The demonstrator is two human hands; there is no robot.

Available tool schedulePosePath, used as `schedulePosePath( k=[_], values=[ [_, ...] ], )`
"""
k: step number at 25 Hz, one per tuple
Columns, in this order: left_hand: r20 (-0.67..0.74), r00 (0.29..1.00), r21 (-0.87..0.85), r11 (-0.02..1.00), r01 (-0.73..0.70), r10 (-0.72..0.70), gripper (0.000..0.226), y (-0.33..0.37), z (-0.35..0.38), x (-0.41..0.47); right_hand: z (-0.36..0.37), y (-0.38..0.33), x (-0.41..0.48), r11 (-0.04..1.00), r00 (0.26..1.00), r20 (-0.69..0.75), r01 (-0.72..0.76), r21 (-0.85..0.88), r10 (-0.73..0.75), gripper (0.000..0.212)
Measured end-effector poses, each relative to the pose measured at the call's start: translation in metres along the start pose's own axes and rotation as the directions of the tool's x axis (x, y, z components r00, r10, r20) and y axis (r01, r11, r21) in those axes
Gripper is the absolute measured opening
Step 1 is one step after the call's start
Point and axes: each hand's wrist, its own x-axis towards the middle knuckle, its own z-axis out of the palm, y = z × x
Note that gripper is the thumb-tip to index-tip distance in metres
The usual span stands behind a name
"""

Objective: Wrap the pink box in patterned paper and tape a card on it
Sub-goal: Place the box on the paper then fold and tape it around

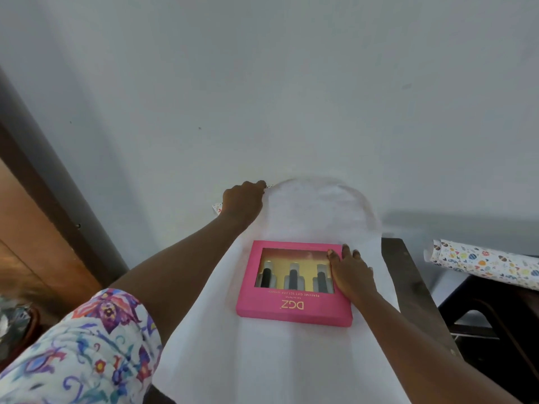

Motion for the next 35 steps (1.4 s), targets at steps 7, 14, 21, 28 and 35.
schedulePosePath(
  k=[7, 14, 21, 28, 35],
  values=[
    [-0.144, 0.909, -0.054, 0.914, -0.403, 0.392, 0.035, -0.023, 0.001, -0.104, -0.024, 0.002, -0.070, 0.895, 0.484, -0.755, 0.188, -0.404, -0.442, 0.038],
    [-0.012, 0.904, -0.157, 0.892, -0.424, 0.428, 0.036, -0.032, 0.049, -0.180, 0.004, 0.006, -0.090, 0.675, 0.677, -0.336, 0.325, -0.662, -0.655, 0.037],
    [0.226, 0.870, -0.039, 0.896, -0.442, 0.439, 0.086, -0.032, 0.033, -0.183, 0.013, 0.015, -0.088, 0.685, 0.659, -0.264, 0.533, -0.498, -0.705, 0.039],
    [0.333, 0.838, -0.071, 0.897, -0.435, 0.433, 0.072, -0.010, 0.026, -0.171, -0.006, 0.021, -0.077, 0.864, 0.905, -0.063, 0.379, -0.332, -0.422, 0.097],
    [0.270, 0.860, -0.038, 0.897, -0.440, 0.433, 0.064, -0.006, 0.031, -0.173, -0.012, 0.008, -0.082, 0.732, 0.835, 0.192, 0.545, -0.409, -0.515, 0.080]
  ],
)
